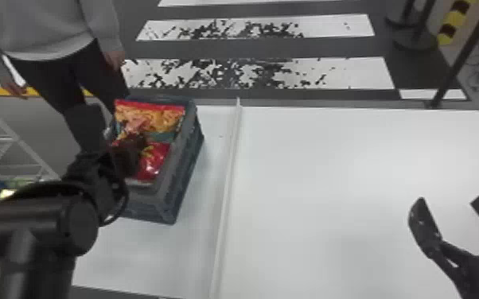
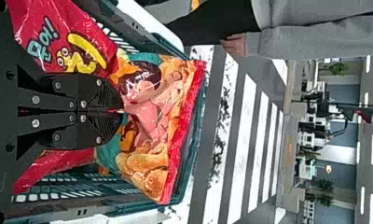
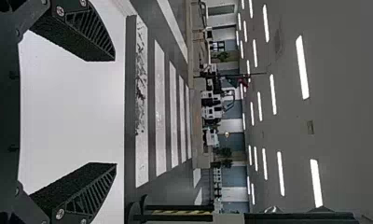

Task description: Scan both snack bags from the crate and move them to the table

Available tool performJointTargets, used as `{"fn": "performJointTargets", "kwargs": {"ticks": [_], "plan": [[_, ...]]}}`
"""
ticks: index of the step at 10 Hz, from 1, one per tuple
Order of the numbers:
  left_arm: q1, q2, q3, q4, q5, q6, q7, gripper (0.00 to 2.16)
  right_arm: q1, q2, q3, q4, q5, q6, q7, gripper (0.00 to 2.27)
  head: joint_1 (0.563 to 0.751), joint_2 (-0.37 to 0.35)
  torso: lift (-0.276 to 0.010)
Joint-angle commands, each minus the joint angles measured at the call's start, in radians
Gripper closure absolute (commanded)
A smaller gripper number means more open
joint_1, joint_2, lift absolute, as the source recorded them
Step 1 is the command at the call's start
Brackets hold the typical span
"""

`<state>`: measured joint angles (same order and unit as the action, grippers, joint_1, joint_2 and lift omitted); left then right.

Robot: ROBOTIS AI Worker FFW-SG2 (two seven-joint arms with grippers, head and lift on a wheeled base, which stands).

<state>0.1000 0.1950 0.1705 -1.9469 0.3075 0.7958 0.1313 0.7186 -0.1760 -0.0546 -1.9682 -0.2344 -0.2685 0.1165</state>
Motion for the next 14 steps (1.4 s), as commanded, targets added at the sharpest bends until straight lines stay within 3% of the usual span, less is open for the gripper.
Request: {"fn": "performJointTargets", "kwargs": {"ticks": [1,6,8,10,11,14], "plan": [[0.017,-0.005,-0.014,-0.038,-0.022,-0.036,0.025,2.13,0.004,0.001,-0.004,0.002,0.000,-0.011,0.000,0.12,0.695,0.121,-0.087],[0.083,-0.016,-0.017,-0.181,-0.050,-0.094,0.090,2.13,0.007,0.001,-0.008,0.002,-0.003,-0.042,-0.001,0.12,0.695,0.120,-0.087],[0.156,-0.017,-0.014,-0.319,-0.019,-0.082,0.060,2.13,-0.004,0.001,-0.018,0.002,-0.006,-0.039,-0.001,0.12,0.695,0.116,-0.087],[0.210,-0.017,-0.034,-0.415,0.064,-0.079,0.021,2.13,-0.013,0.003,-0.022,-0.012,-0.010,-0.039,-0.012,0.12,0.695,0.066,-0.087],[0.228,-0.017,-0.063,-0.431,0.102,-0.079,-0.004,2.13,-0.016,0.003,-0.024,-0.014,-0.010,-0.036,-0.015,0.12,0.695,0.030,-0.087],[0.225,-0.019,-0.258,-0.412,0.108,-0.079,-0.053,2.13,-0.019,0.003,-0.031,-0.018,-0.011,-0.033,-0.023,0.12,0.695,-0.085,-0.087]]}}
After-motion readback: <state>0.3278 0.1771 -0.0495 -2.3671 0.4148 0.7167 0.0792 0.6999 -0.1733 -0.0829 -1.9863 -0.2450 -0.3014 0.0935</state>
